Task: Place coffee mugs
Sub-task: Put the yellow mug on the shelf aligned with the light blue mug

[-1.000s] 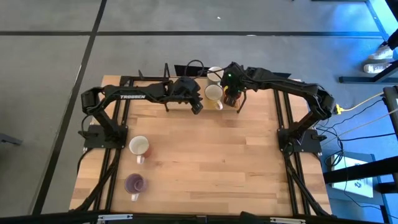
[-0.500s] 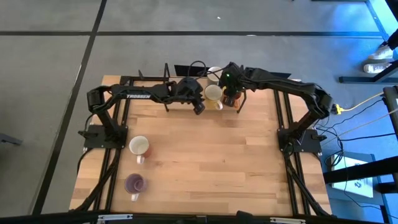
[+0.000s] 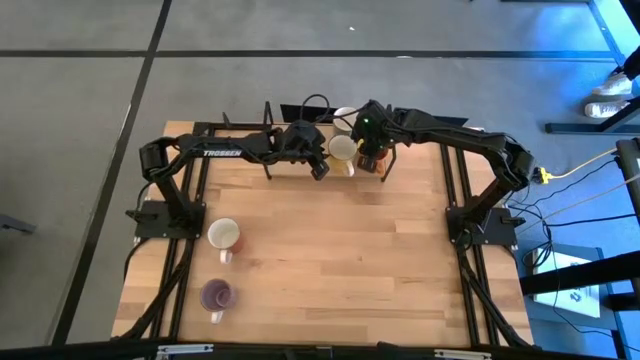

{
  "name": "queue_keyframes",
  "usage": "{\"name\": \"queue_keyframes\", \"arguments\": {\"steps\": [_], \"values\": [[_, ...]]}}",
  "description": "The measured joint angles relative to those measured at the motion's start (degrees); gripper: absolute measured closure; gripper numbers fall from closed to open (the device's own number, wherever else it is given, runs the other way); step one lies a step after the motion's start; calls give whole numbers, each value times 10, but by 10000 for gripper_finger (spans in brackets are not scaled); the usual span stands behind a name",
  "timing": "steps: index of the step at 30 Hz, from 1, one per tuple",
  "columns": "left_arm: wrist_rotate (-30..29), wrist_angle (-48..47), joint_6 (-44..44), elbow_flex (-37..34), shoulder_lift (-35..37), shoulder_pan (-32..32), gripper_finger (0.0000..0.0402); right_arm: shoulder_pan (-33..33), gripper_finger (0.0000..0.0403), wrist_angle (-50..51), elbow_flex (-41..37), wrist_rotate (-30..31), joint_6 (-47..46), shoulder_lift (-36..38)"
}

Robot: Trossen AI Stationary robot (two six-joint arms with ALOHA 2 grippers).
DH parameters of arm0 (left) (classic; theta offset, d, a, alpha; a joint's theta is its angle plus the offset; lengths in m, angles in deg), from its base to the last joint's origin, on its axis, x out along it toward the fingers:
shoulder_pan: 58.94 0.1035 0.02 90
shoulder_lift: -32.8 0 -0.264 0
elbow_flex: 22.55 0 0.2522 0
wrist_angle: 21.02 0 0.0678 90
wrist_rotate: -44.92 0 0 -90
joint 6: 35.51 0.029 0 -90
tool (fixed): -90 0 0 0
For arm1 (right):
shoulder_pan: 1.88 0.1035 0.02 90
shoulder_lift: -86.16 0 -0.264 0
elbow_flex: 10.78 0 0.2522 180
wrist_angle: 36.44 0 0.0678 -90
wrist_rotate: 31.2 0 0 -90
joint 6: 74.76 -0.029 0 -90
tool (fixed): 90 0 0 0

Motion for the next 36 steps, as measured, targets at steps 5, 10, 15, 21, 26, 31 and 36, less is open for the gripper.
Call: {"name": "queue_keyframes", "arguments": {"steps": [5,10,15,21,26,31,36], "values": [[0,4,0,0,0,3,285,0,306,4,0,-18,0,0],[-2,30,0,0,0,3,285,0,306,20,0,-26,0,0],[1,37,3,0,0,3,285,0,306,27,0,-25,-4,0],[3,38,4,0,0,3,285,0,306,38,7,-22,-18,0],[3,36,4,0,0,3,285,0,306,48,28,-20,-20,0],[3,36,5,0,0,2,285,0,306,57,34,-21,-21,0],[3,37,5,0,0,2,285,1,306,65,35,-27,-31,0]]}}
